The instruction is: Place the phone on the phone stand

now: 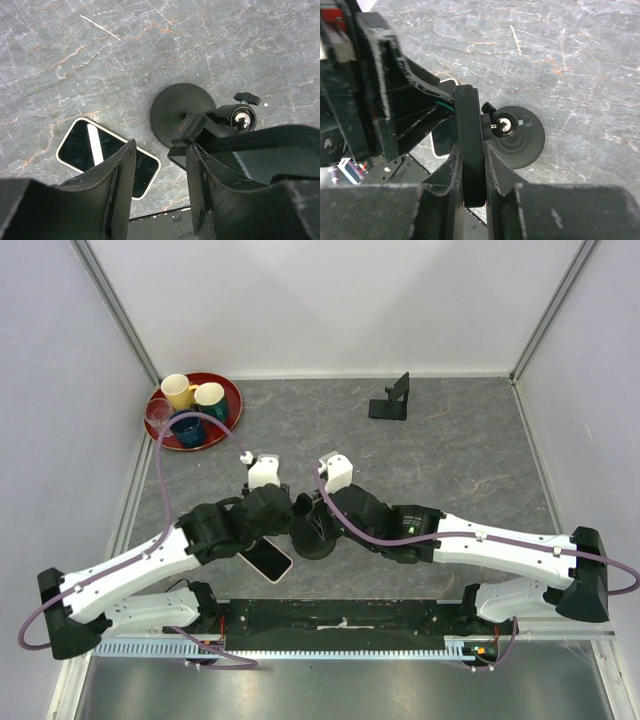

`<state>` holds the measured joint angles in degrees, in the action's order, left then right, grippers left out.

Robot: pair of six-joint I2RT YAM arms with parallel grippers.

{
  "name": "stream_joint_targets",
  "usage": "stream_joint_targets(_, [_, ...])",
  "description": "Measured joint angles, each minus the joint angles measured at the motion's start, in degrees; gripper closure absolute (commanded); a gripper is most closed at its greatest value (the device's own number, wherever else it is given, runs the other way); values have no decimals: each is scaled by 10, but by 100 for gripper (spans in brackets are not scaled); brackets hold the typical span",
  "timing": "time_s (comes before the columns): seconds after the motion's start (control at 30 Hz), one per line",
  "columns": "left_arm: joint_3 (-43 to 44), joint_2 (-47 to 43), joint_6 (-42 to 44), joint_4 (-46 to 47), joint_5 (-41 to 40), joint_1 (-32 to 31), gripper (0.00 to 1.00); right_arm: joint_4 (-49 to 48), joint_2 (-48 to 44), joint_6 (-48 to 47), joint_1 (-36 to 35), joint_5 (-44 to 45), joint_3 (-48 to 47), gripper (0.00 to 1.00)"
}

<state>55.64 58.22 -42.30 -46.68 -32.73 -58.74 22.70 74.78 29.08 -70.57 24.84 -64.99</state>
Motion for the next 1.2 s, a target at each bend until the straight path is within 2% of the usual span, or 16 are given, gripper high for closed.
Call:
stream_joint_targets(0.07, [-23,-43,2,4,6,0,55,-13,-2,2,-1,-12,6,100])
stream_joint_targets(0.1, [-30,-63,1,5,8,0,70,-17,-3,4,-2,-16,7,100])
stream_joint_targets(0.13, [-35,-95,3,-3,-4,2,74,-18,-3,6,-2,-5,8,100])
stream_joint_targets(0.23, [-35,-167,9,-4,-23,13,75,-6,-9,8,9,26,9,100])
stream_joint_targets(0.3, [-29,-184,10,-9,-31,13,68,3,-8,5,15,45,9,100])
stream_joint_targets(0.47, [-12,-133,10,-29,-32,13,49,32,-8,-6,25,93,9,98])
stream_joint_targets(0.53, [-23,-135,16,-22,-28,13,44,35,-10,-6,25,95,10,84])
stream_joint_targets(0.57, [-31,-146,21,-14,-25,13,40,36,-10,-7,24,95,10,69])
stream_joint_targets(0.67, [-51,-189,43,21,-2,13,33,50,-17,-10,24,90,13,51])
stream_joint_targets(0.87, [-76,-217,98,132,70,18,30,126,-26,-20,23,65,40,33])
stream_joint_targets(1.03, [-84,-176,130,188,123,30,26,165,-59,-32,23,61,42,28])
stream_joint_targets(1.13, [-84,-146,150,221,167,36,9,183,-86,-38,31,60,42,20])
stream_joint_targets(1.2, [-83,-122,168,241,205,37,7,185,-112,-45,39,54,46,14])
